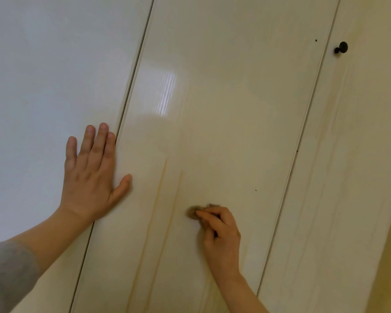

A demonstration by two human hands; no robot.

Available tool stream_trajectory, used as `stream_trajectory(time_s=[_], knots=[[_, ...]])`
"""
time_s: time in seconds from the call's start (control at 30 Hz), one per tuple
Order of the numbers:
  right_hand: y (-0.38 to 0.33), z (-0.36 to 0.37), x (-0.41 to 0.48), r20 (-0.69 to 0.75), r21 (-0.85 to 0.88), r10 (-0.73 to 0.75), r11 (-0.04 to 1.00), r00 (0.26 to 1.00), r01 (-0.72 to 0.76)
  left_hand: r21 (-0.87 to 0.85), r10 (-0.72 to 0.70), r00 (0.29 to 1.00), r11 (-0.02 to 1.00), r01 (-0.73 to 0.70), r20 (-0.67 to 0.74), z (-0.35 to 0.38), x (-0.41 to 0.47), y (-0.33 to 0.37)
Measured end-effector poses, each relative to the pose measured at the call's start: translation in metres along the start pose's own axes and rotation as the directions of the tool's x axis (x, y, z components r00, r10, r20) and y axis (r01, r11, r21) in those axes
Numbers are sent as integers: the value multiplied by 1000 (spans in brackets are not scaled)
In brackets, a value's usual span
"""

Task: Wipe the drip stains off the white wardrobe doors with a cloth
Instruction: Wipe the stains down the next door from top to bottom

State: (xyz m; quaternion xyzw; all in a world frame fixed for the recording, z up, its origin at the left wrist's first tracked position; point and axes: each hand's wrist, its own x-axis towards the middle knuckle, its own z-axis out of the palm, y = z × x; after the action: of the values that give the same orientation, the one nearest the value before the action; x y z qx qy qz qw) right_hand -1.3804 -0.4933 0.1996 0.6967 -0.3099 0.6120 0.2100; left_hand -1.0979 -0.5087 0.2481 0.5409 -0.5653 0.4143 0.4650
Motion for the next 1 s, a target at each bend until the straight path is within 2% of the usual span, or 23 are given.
stream_trajectory(time_s=[0.23,0.33,0.5,0.63,0.7,0.83,0.93,1.0], knots=[[-17,-13,136,-228,-68,-25,998,973,9,-11,2,1000,1000,-2,-15,1,-2,0],[-17,5,143,-267,-52,16,998,964,-31,-17,16,1000,1000,-16,-26,2,-1,-2],[-7,29,48,-213,-105,-114,990,971,93,-16,17,999,1000,-18,-43,4,0,-3],[-18,22,-4,-41,-37,-40,999,998,39,-22,17,999,1000,-18,-34,4,-1,-3],[-25,12,17,-55,-12,-14,1000,998,14,-27,16,999,999,-17,-35,4,-3,-2],[-35,2,111,-258,-39,13,999,966,-24,-33,18,999,999,-20,-51,4,-3,-2],[-38,15,150,-270,-30,30,999,962,-40,-29,29,998,999,-31,-63,5,-2,-3],[-36,27,137,-264,-63,7,998,964,-25,-27,32,997,999,-33,-66,6,-2,-4]])
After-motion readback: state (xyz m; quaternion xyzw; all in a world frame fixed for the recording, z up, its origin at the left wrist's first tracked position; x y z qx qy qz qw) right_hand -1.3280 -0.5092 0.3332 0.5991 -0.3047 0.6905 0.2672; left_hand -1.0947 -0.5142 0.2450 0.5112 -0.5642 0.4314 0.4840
